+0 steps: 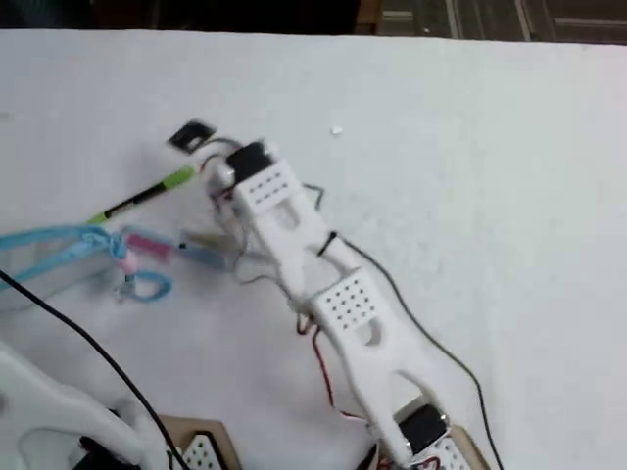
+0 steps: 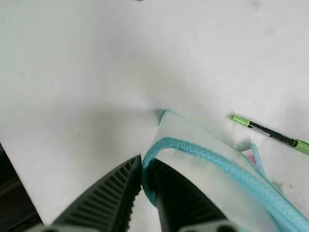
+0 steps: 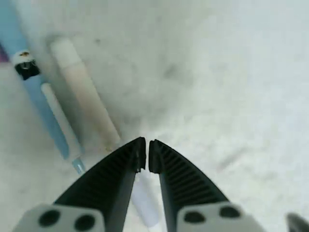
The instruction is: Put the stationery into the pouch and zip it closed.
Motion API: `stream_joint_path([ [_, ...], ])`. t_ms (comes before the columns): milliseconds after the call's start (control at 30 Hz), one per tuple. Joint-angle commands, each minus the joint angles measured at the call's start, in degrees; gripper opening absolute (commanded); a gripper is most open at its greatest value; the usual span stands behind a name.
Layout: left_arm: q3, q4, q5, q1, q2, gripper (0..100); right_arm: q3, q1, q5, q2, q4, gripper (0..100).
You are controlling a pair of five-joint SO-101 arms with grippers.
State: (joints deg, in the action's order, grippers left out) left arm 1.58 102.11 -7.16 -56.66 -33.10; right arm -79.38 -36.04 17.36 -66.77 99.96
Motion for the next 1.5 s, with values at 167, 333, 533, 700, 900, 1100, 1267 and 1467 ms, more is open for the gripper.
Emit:
stream_joint_path([
  [167,-0.2,0.1,0.5,0.0,0.6,2,-0.2,1.2,15.4,11.9,1.4,2.2],
  [333,-0.2,0.1,0.5,0.0,0.6,2,1.1,-1.4,17.5,12.4,1.5,14.7],
  [533,-0.2,0.1,0.4,0.0,0.6,2,12.7,-9.3,17.5,12.3,0.8,31.0],
  [700,-0.2,0.1,0.4,0.0,0.6,2,15.6,-12.1,17.2,12.0,-2.9,30.8],
  [900,-0.2,0.1,0.5,0.0,0.6,2,14.9,-9.4,17.1,4.8,-10.9,30.8],
  [1100,-0.2,0.1,0.5,0.0,0.6,2,14.9,-9.0,17.1,0.0,-9.7,20.0],
  [1267,-0.2,0.1,0.5,0.0,0.6,2,14.9,-8.4,17.1,0.0,-9.1,3.3],
  [1467,-0.2,0.1,0.6,0.0,0.6,2,10.5,-5.5,17.0,1.3,-3.4,1.6],
])
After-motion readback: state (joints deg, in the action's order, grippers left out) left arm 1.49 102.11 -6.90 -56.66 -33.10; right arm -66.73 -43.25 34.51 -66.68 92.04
